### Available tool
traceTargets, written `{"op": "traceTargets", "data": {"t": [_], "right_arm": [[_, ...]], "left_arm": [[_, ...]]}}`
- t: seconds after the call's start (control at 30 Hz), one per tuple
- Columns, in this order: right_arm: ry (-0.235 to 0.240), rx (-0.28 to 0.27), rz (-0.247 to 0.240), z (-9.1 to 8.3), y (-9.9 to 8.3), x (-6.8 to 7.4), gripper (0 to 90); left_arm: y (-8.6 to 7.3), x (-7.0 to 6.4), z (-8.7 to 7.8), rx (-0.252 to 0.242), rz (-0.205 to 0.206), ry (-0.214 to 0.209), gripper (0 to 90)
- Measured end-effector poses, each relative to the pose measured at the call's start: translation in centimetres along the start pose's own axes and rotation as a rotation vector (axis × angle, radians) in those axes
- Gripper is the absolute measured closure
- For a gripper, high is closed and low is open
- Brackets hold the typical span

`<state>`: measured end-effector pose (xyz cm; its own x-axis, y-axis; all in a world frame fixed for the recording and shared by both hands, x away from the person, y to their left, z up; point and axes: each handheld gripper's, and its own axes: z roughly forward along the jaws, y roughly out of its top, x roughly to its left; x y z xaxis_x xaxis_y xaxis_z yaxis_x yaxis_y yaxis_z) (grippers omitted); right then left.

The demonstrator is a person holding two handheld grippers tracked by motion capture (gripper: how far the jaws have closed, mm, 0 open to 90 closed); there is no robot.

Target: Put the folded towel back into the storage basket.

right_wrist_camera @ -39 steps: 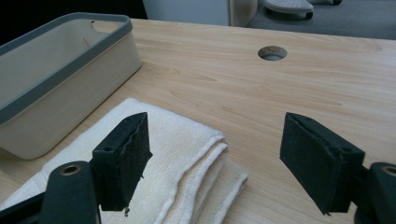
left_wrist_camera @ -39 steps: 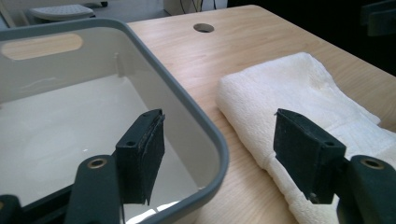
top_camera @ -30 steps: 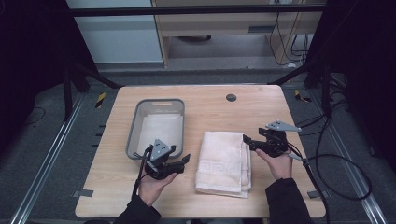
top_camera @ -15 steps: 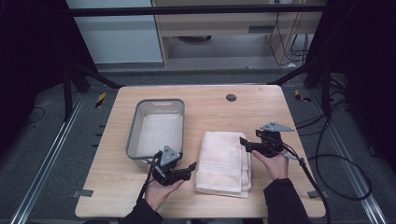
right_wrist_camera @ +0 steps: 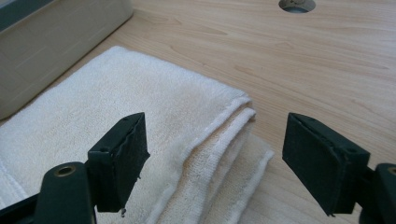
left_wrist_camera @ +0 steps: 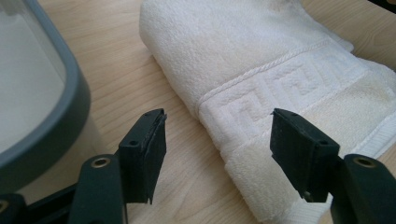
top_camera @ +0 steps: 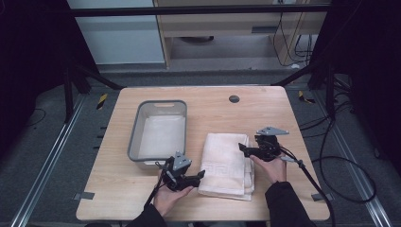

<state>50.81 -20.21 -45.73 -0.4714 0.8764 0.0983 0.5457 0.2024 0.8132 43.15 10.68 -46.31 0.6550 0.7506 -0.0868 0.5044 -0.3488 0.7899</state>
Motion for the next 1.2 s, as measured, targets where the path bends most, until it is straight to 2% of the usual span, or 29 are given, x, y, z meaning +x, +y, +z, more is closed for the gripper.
{"op": "traceTargets", "data": {"t": [0.37,0.43,0.63,1.2], "right_arm": [[-0.005,0.039,0.007,1.1,-0.5,0.0,22.0],[0.003,0.033,0.023,1.3,-0.7,-0.2,22.5],[-0.006,0.045,0.046,1.5,-1.2,-0.7,22.8],[0.014,0.107,0.069,2.7,-1.8,-0.4,25.9]], "left_arm": [[-0.6,-0.2,2.1,0.056,-0.007,0.016,33.8],[-0.7,-0.2,2.4,0.056,-0.012,0.018,33.0],[-1.1,-0.3,3.0,0.069,-0.019,0.016,32.3],[-1.3,-0.1,3.8,0.114,-0.048,-0.010,35.2]]}}
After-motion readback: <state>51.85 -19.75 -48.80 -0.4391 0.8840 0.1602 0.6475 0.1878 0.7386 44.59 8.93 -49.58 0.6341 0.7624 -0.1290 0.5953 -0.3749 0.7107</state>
